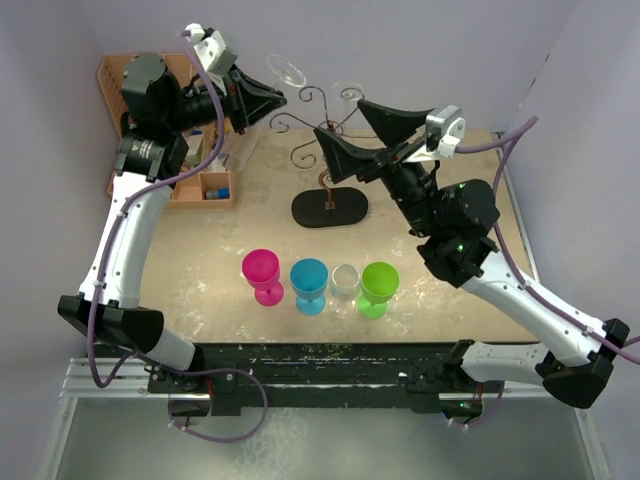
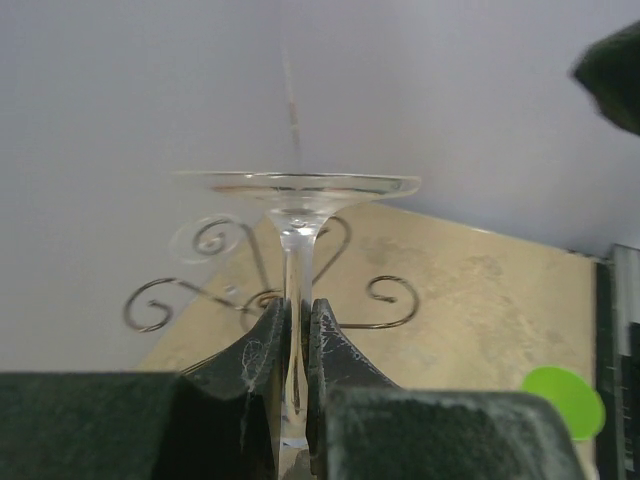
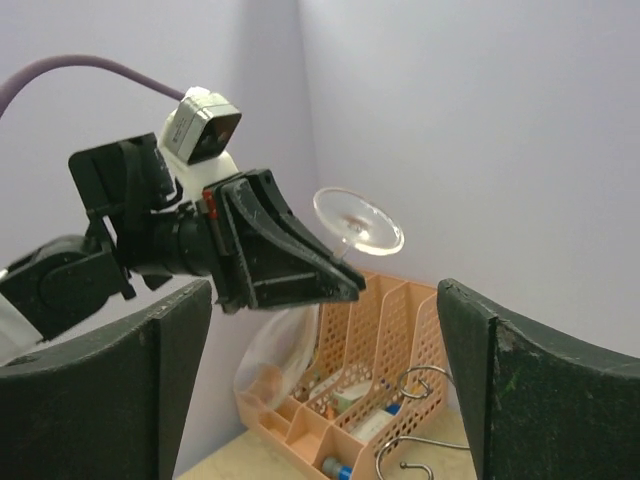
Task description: Place the wine glass upside down on the wine glass rack
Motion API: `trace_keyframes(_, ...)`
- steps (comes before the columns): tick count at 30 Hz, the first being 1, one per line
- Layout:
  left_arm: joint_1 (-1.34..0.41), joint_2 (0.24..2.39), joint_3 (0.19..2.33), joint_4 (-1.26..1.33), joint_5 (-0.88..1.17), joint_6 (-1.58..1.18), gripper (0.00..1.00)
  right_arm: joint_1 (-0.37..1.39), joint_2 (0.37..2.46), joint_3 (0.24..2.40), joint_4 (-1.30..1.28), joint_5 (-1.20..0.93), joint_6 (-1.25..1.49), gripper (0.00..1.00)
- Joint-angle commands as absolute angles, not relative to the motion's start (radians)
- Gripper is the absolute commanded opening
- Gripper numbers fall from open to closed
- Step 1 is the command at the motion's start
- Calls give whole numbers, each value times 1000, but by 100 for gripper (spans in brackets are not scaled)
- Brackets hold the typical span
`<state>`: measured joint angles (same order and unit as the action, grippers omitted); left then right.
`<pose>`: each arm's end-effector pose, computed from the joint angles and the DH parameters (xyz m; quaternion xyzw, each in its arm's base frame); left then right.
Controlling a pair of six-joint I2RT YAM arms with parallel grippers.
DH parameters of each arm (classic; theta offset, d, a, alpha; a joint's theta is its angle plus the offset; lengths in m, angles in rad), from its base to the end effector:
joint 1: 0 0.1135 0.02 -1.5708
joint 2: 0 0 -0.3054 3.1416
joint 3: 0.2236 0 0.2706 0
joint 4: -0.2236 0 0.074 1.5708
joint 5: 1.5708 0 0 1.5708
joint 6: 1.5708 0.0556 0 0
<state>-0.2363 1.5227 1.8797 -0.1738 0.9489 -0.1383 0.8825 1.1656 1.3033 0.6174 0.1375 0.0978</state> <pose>0.3163 -0.1226 0.5864 0.3787 0.5509 -0.4144 0.6175 0.1626 0.1857 0.5783 -0.0930 0.3897 0.4071 0.8208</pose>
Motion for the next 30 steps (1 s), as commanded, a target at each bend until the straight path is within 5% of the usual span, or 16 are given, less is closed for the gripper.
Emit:
trace_keyframes(1,-185,1469,1925,-262,709,101,0,882,1135,1311,591,114,141,91)
trace_keyframes(6,-97,1494,1843,-89,671,153,0,879,1085,1294,513,134,131,91)
trace_keyframes(16,15,1787,1757,642,1043,-277,0,879,1033,1319,296,159,125,100)
trace_keyframes(30,-43,2148,2041,760,1216,-325,0,879,1032,1311,253,298,95,100)
